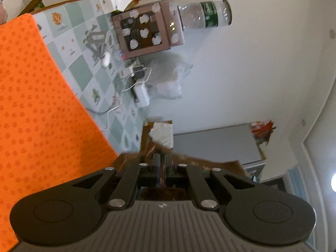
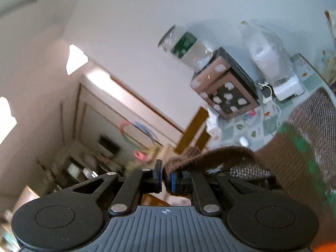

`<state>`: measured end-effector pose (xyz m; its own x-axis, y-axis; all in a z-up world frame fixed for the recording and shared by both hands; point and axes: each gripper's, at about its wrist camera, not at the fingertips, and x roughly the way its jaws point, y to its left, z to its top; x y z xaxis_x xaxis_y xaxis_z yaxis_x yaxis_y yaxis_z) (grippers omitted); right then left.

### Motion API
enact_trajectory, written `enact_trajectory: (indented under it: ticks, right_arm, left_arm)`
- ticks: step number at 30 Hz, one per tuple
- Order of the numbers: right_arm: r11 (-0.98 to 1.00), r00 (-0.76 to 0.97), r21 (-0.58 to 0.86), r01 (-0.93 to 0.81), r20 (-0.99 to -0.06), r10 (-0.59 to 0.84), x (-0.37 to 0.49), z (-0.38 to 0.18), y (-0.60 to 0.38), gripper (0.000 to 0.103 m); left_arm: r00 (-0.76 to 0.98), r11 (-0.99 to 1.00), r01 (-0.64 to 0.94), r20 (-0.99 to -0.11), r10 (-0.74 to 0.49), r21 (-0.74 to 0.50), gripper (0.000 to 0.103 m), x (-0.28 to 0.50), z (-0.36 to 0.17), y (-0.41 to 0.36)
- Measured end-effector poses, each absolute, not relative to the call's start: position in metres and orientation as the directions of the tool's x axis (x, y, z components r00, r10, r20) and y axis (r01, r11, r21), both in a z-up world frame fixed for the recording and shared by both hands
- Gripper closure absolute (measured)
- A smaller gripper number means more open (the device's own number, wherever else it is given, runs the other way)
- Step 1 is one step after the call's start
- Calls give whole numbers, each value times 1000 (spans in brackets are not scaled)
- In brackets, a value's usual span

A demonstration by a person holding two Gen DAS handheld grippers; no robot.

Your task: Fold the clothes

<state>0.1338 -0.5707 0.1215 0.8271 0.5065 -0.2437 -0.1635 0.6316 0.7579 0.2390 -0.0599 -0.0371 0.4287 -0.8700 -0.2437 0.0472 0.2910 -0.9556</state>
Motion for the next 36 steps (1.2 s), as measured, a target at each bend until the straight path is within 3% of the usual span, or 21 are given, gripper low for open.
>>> enact_trajectory:
  ticks: [5, 15, 22, 25, 27, 30, 36]
  right_arm:
    - [664, 751, 733, -150, -353, 559, 131, 74, -525, 92]
    - [653, 494, 754, -72, -542, 680, 104, -60, -422, 91]
    - [745, 370, 658, -111, -669, 645, 101, -107, -375, 89]
    - [791, 334, 592, -155, -722, 606, 102, -113, -363, 85]
    - [813, 313, 553, -181, -751, 581, 100, -109, -358, 70]
    - [813, 306, 536, -227, -753, 582, 89, -94, -359, 58]
    - [825, 348, 505, -253, -749, 565, 66, -64, -381, 53]
  left_arm:
    - [396, 361, 47, -315, -863, -931, 73, 223, -55, -64]
    - [370, 489, 14, -450, -813, -872, 62, 181, -88, -55]
    - [355, 549, 0, -513, -782, -836, 60, 164, -104, -51]
    - [350, 568, 3, -531, -771, -823, 58, 161, -108, -51]
    - [348, 581, 8, -542, -765, -814, 58, 161, -110, -54]
    - [343, 588, 18, -548, -763, -808, 57, 161, -113, -60]
    - [311, 602, 51, -560, -768, -797, 55, 163, -124, -83]
